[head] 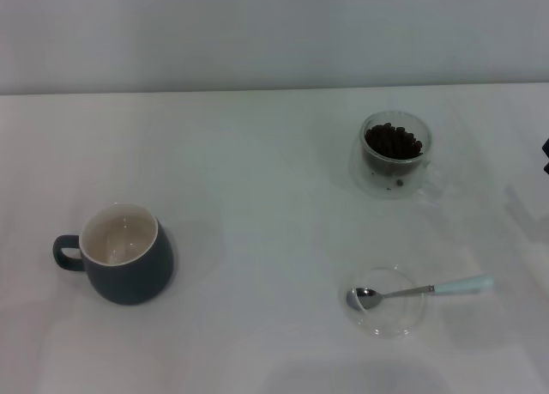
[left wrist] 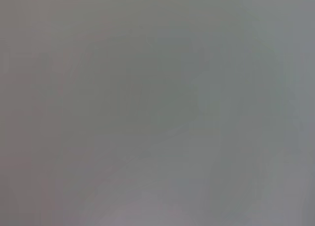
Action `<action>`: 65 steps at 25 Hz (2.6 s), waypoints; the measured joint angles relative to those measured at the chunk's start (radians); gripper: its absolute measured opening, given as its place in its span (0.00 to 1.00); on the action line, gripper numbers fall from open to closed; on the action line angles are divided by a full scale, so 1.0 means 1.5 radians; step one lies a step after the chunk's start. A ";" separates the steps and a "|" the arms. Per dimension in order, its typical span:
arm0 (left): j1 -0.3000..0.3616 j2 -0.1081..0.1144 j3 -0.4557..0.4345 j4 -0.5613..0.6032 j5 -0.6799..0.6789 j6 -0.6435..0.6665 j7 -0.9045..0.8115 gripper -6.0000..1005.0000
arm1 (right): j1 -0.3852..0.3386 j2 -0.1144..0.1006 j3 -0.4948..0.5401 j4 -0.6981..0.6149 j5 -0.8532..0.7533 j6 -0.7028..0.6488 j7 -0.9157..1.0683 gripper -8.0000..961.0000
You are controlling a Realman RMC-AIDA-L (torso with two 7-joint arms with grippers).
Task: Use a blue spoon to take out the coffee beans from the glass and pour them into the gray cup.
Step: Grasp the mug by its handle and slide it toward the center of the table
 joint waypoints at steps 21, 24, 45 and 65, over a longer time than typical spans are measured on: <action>0.022 0.005 0.048 -0.005 0.046 -0.012 0.011 0.88 | 0.006 -0.001 0.001 -0.016 0.000 0.001 0.029 0.90; 0.038 0.004 0.059 -0.027 0.067 -0.008 0.021 0.88 | 0.012 -0.001 0.002 -0.019 0.000 0.005 0.029 0.90; -0.065 0.002 0.081 -0.058 0.181 -0.128 0.056 0.88 | 0.013 0.000 0.001 -0.032 -0.007 0.016 0.031 0.90; -0.117 0.002 0.082 -0.050 0.183 -0.177 0.059 0.87 | 0.016 0.001 0.001 -0.034 -0.008 0.015 0.058 0.89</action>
